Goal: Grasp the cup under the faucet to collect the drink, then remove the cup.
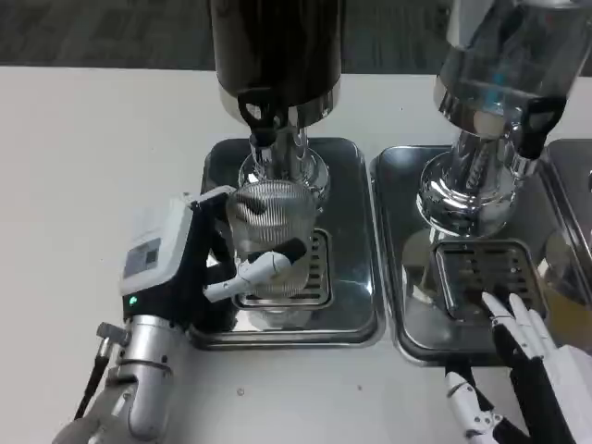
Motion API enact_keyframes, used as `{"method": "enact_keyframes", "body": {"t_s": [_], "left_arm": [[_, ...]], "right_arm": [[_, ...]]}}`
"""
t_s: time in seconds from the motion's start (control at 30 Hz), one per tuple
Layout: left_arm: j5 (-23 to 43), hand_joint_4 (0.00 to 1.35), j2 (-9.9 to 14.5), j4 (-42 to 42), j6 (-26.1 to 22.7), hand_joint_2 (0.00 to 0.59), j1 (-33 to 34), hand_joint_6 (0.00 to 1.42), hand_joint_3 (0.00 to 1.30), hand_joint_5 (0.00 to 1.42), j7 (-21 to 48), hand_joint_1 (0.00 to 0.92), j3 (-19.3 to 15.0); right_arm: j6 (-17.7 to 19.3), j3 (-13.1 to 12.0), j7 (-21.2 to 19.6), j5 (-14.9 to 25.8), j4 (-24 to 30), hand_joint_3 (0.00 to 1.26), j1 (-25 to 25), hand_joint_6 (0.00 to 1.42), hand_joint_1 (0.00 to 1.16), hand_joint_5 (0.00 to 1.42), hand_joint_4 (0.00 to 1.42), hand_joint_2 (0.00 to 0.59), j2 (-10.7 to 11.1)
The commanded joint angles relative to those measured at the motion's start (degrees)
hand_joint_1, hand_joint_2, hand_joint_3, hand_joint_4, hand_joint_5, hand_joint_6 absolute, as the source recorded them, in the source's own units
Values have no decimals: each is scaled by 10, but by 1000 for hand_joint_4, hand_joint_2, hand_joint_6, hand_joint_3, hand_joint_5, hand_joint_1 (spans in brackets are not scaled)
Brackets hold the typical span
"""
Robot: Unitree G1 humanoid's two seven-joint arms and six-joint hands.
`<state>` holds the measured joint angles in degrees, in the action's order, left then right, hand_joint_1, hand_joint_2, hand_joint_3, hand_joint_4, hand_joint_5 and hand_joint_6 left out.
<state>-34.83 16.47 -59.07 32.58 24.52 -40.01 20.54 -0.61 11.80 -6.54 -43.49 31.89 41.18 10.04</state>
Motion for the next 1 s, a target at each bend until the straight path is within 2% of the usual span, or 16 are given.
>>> {"method": "enact_keyframes", "body": {"t_s": [0.03,0.23,0.53,0.83,1.0], "left_arm": [[-6,488,4,3,-11,77,6,998,429,782,20,101,8],[-4,384,12,7,-2,69,3,836,355,667,33,79,8],[-2,256,21,17,-6,67,-8,502,294,510,37,50,5],[5,226,43,67,-5,63,-38,455,252,476,33,30,-10],[16,235,59,86,9,63,-57,456,262,475,37,29,-31]], "right_arm": [[6,0,-7,-1,-2,132,-1,147,245,0,0,507,0],[7,1,-4,1,-7,135,-7,147,245,0,0,507,0],[7,1,3,9,-17,142,-20,149,245,0,0,507,3],[8,4,4,17,-27,145,-34,159,245,1,1,507,6],[10,7,0,22,-37,146,-43,160,245,3,1,507,5]]}}
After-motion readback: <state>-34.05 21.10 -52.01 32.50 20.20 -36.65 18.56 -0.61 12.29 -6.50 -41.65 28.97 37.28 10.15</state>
